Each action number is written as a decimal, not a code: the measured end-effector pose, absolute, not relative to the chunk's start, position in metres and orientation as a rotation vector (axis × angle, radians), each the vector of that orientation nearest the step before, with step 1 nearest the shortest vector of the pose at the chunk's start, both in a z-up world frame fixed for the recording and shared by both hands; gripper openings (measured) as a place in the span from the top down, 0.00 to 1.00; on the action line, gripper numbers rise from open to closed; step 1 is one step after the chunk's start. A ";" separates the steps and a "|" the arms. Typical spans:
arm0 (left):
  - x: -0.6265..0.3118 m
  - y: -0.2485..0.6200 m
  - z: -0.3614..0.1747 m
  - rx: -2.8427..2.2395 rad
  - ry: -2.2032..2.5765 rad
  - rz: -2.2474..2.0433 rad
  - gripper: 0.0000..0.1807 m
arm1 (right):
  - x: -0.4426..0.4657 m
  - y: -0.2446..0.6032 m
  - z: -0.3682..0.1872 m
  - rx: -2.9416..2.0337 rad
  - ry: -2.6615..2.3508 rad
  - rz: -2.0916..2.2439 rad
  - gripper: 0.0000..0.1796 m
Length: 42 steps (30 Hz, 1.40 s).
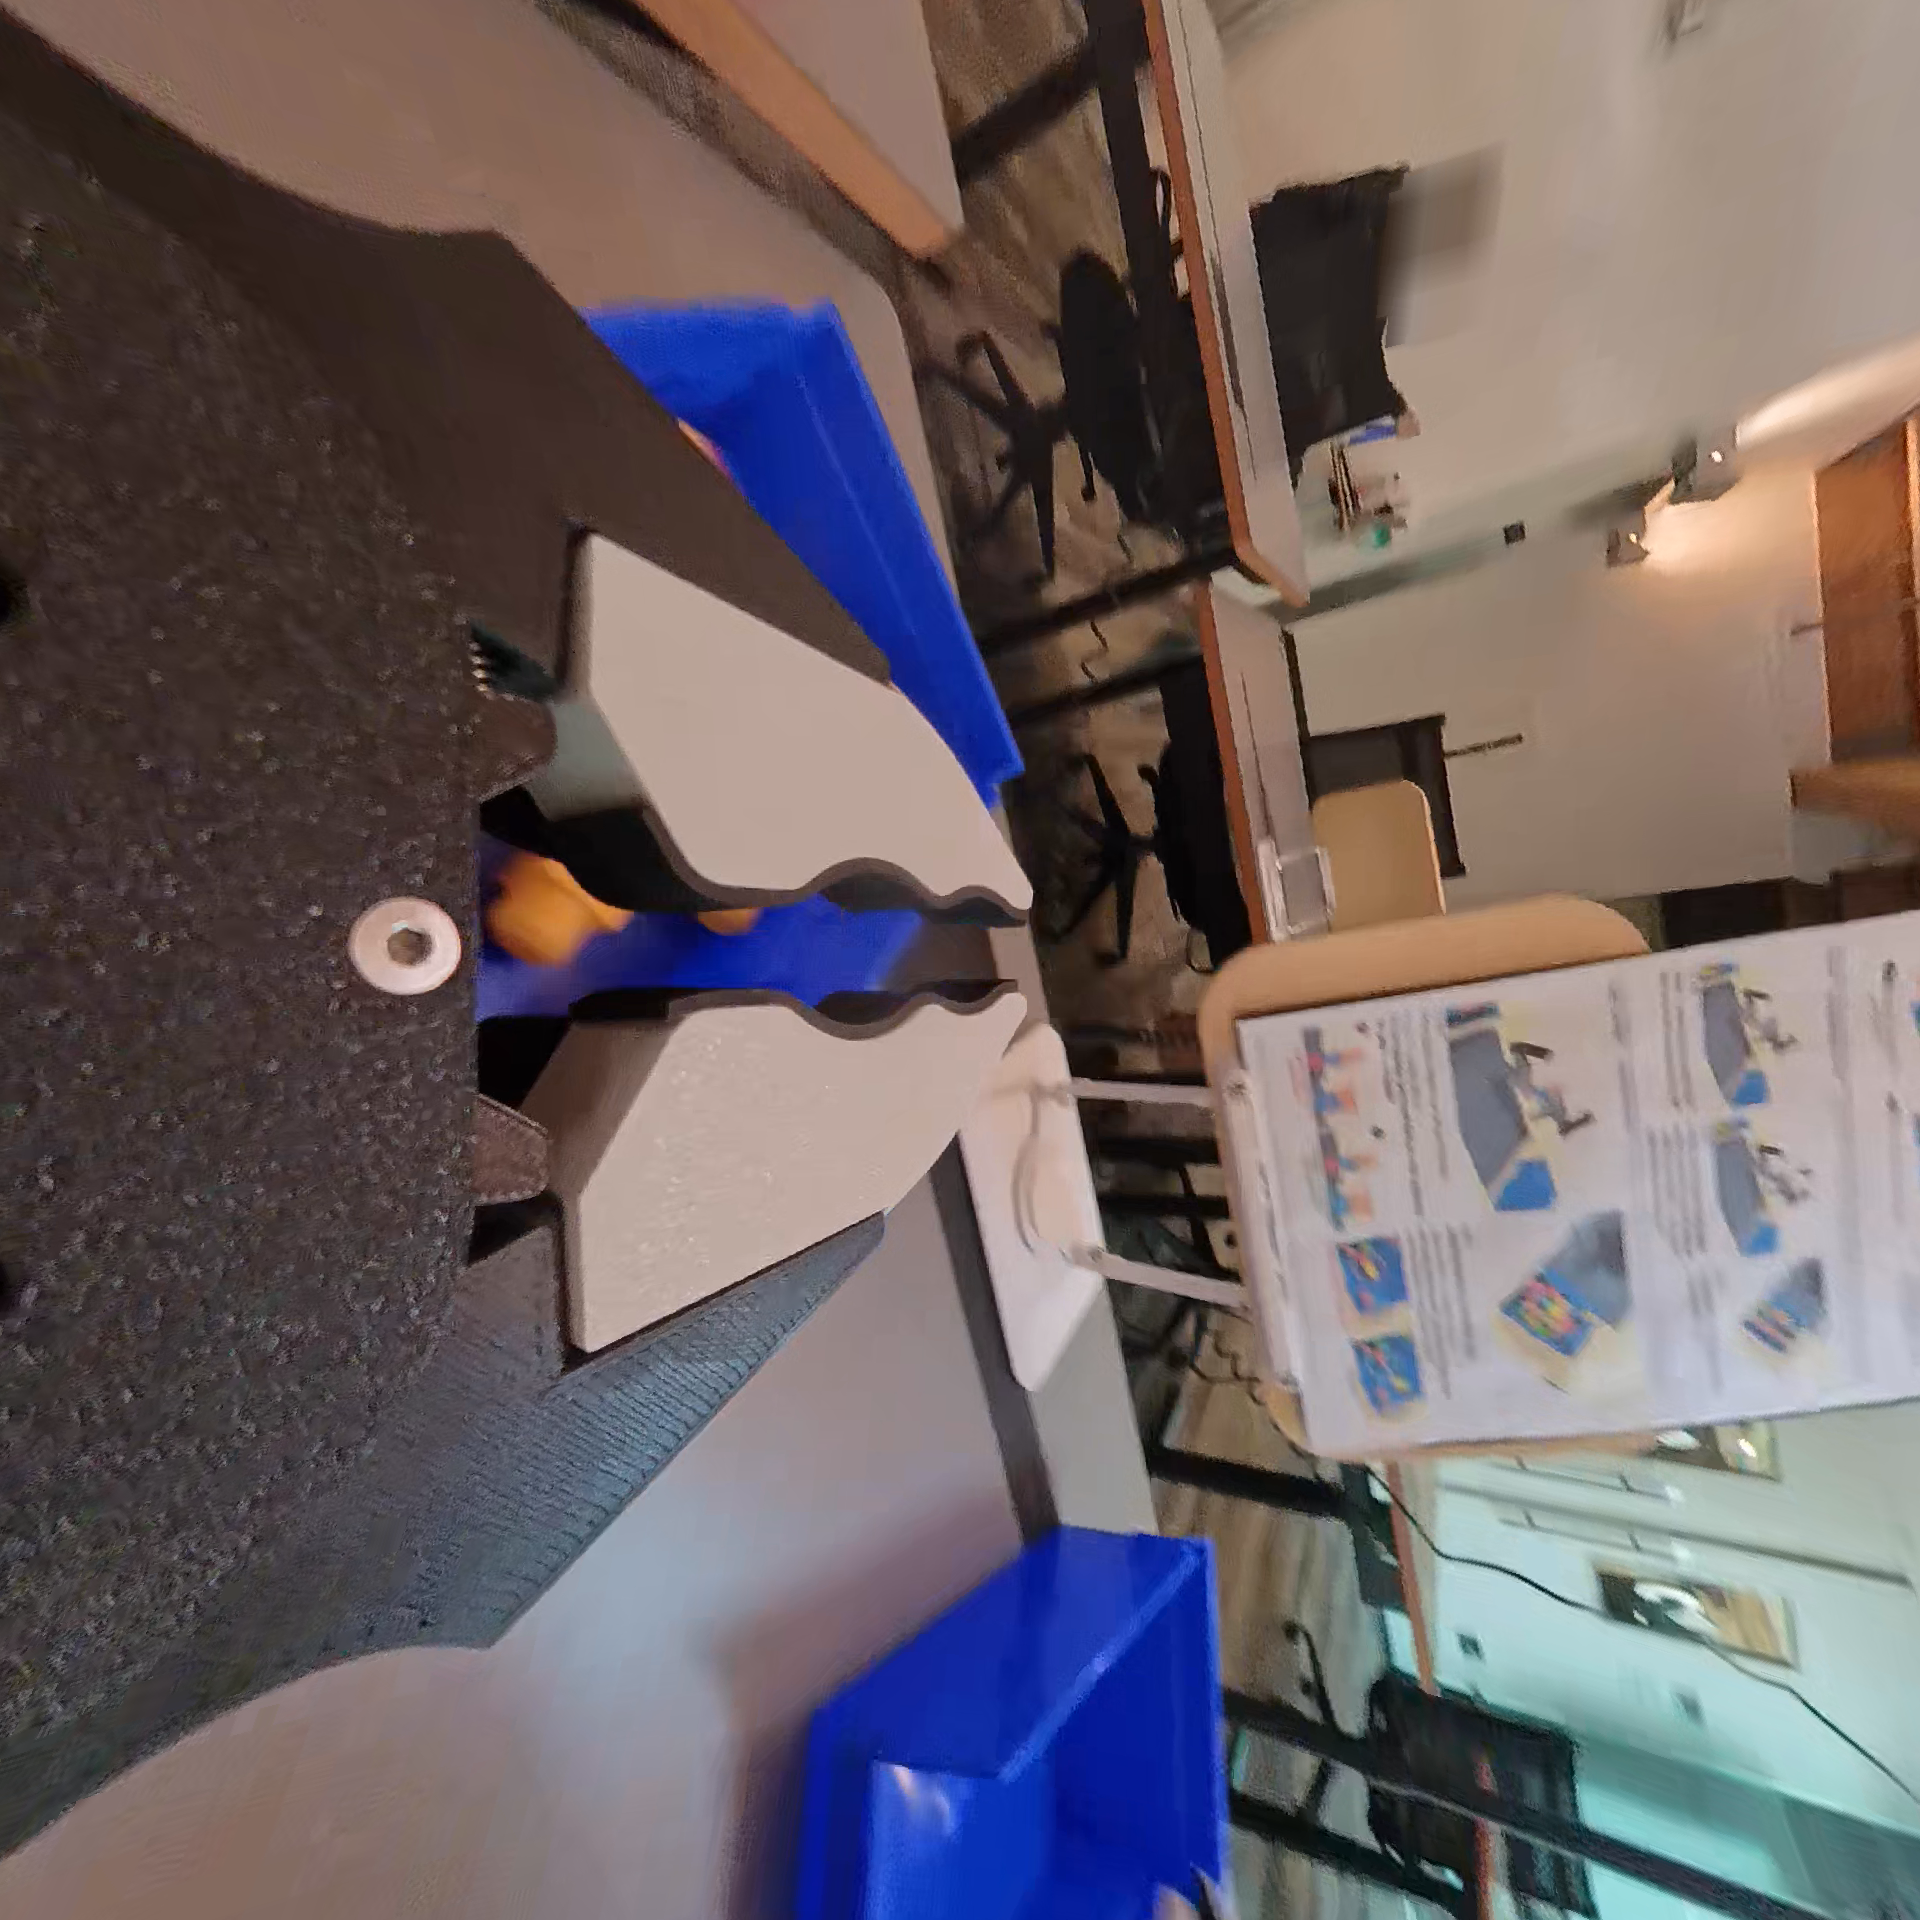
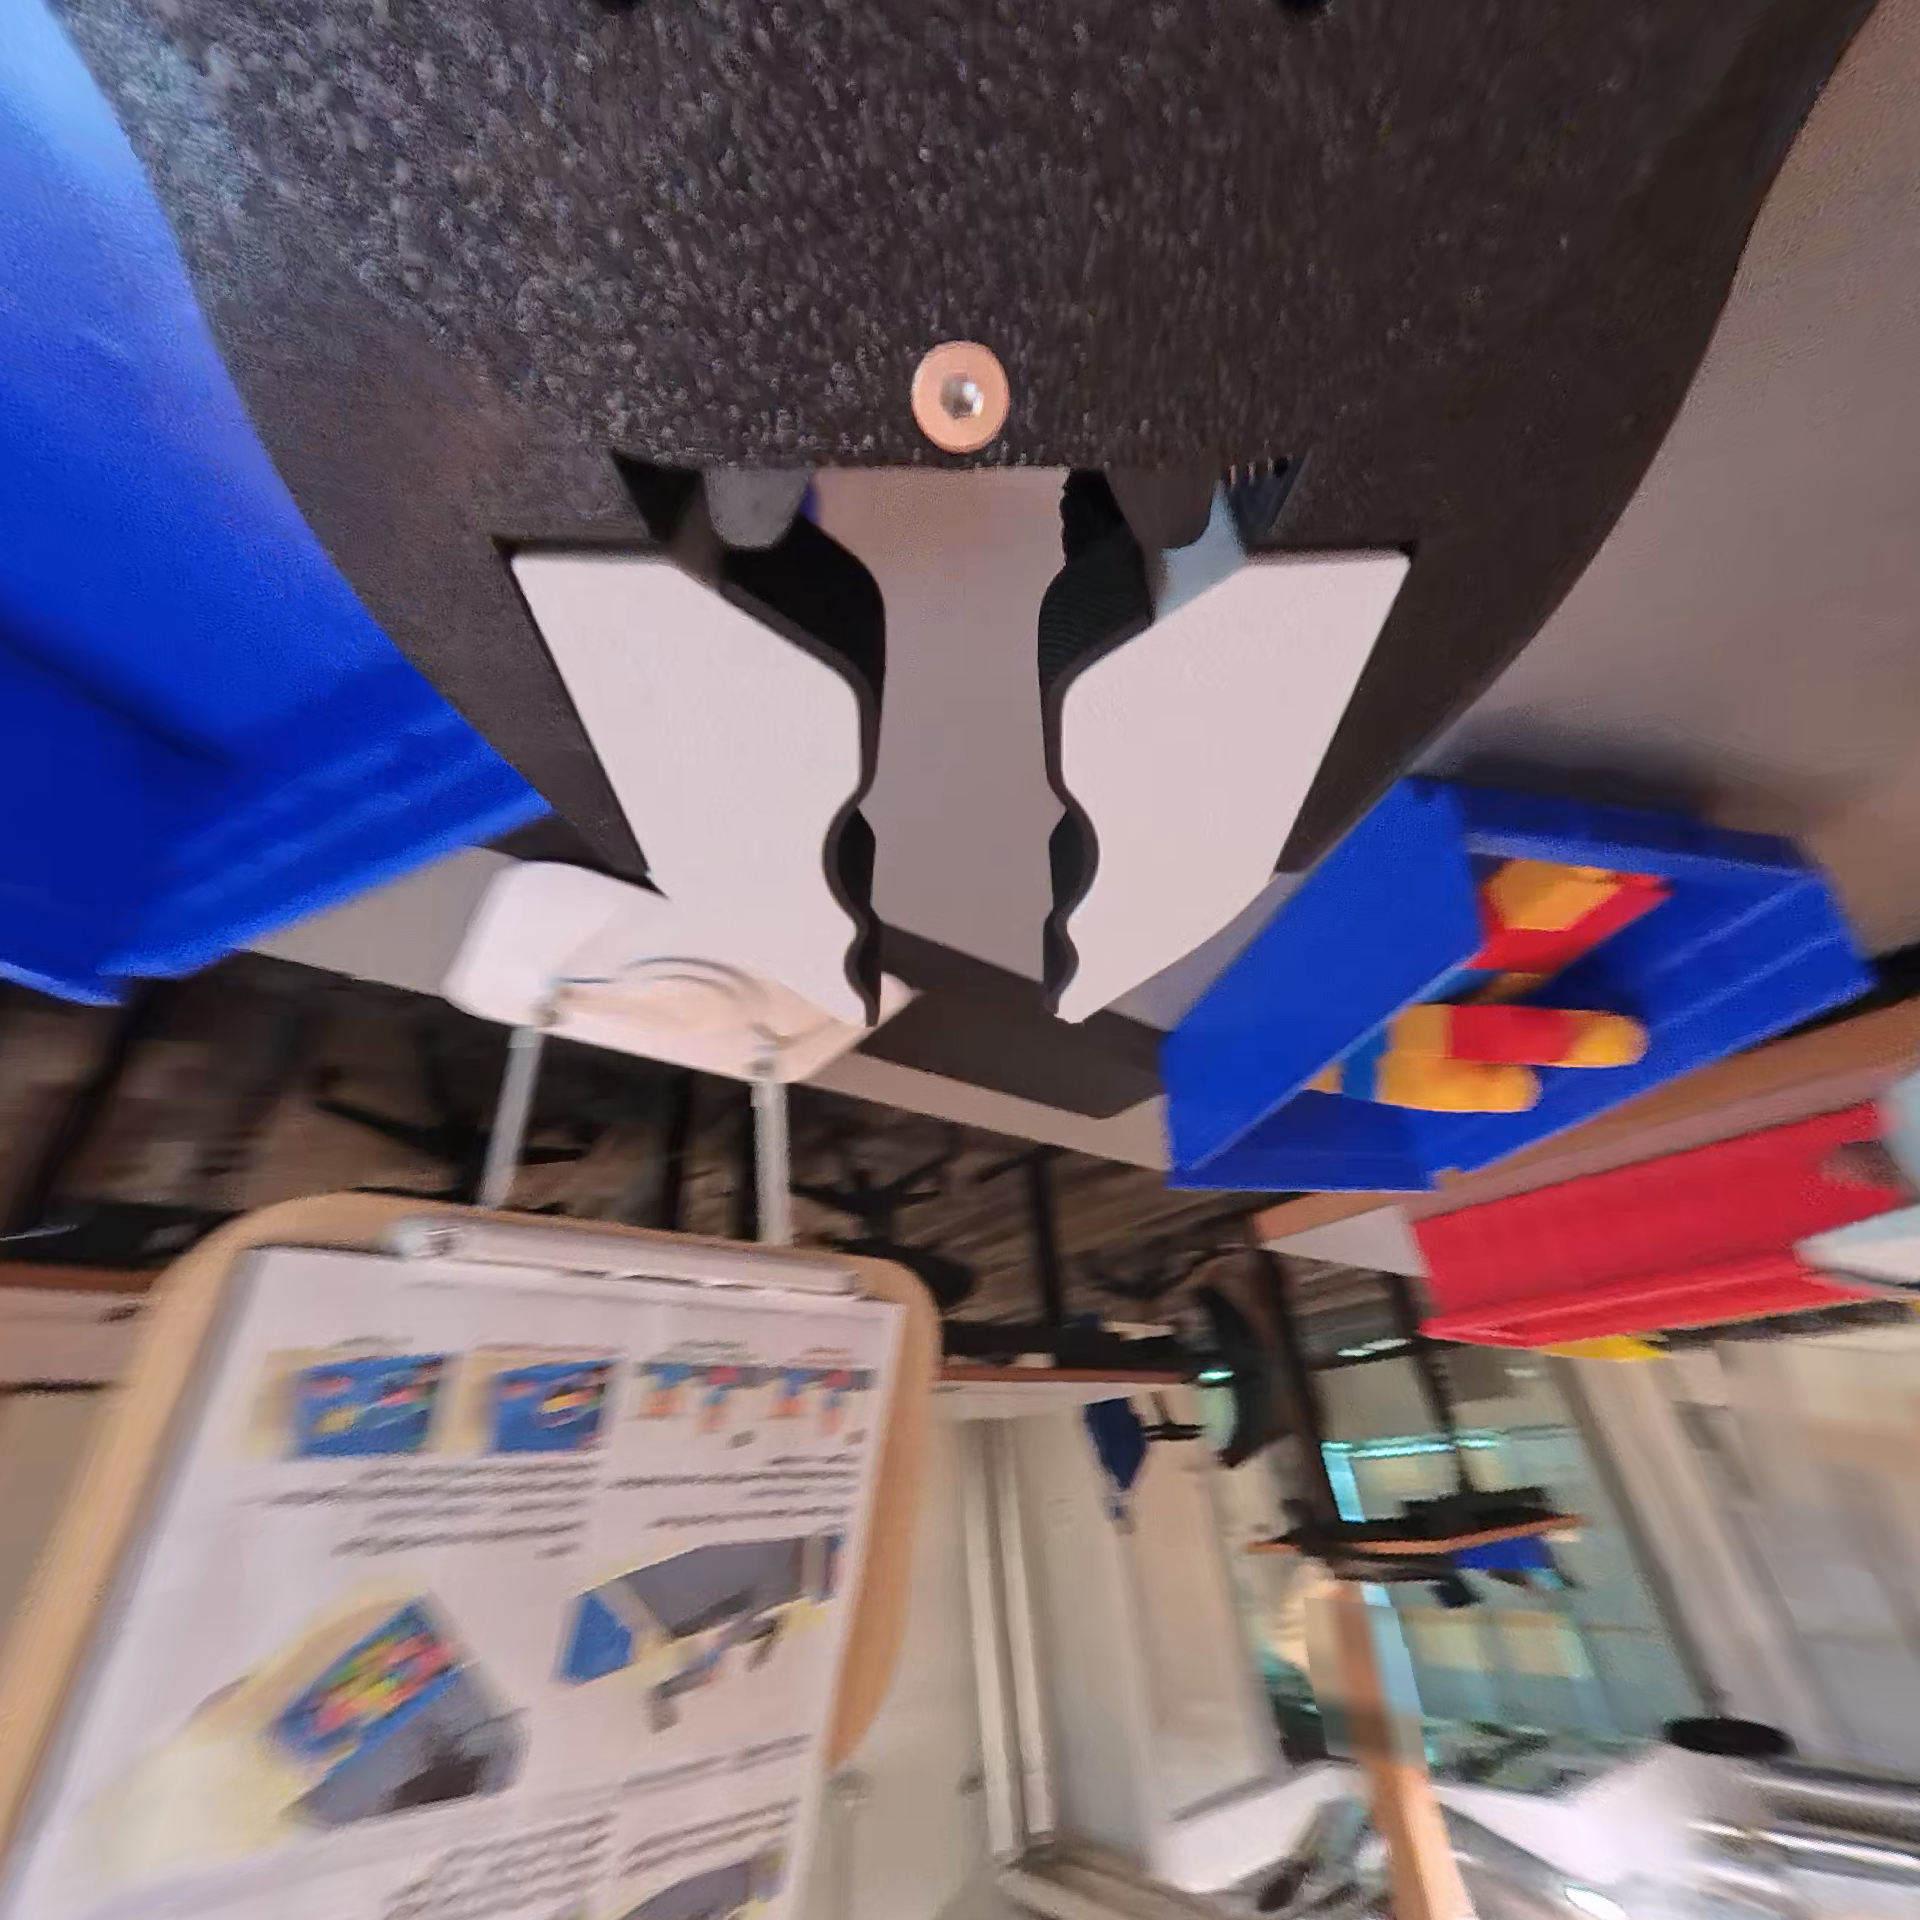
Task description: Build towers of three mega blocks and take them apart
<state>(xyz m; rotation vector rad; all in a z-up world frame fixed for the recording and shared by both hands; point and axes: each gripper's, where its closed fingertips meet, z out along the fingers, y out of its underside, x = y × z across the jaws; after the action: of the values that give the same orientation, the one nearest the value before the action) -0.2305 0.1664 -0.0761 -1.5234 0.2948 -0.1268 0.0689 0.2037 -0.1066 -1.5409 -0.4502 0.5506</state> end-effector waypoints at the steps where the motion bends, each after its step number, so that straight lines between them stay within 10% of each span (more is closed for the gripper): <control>1: -0.221 0.182 -0.071 -1.518 0.277 -0.161 0.95 | 0.055 0.206 -0.112 -1.541 -0.472 0.639 0.85; 12: -0.260 0.263 -0.091 -1.538 -0.159 -0.100 0.95 | 0.043 0.198 -0.149 -1.505 -0.627 0.637 0.89; 20: -0.336 0.214 -0.173 -2.278 0.029 0.369 0.70 | 0.041 0.195 -0.151 -1.523 -0.630 0.617 0.89; 30: -0.340 0.230 -0.258 -2.519 0.155 0.440 0.79 | 0.037 0.195 -0.158 -1.547 -0.646 0.611 0.90; 35: -0.345 0.244 -0.230 -2.339 0.158 0.513 1.00 | 0.041 0.197 -0.161 -1.562 -0.637 0.616 0.90; 42: -0.338 0.233 -0.165 -2.185 0.117 0.398 1.00 | 0.035 0.195 -0.167 -1.578 -0.667 0.620 0.91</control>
<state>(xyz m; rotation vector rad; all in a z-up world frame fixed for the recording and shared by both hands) -0.3377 0.2326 -0.1647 -2.1846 0.1167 0.3977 0.0349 0.1949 -0.1672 -1.5783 -0.6667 0.6204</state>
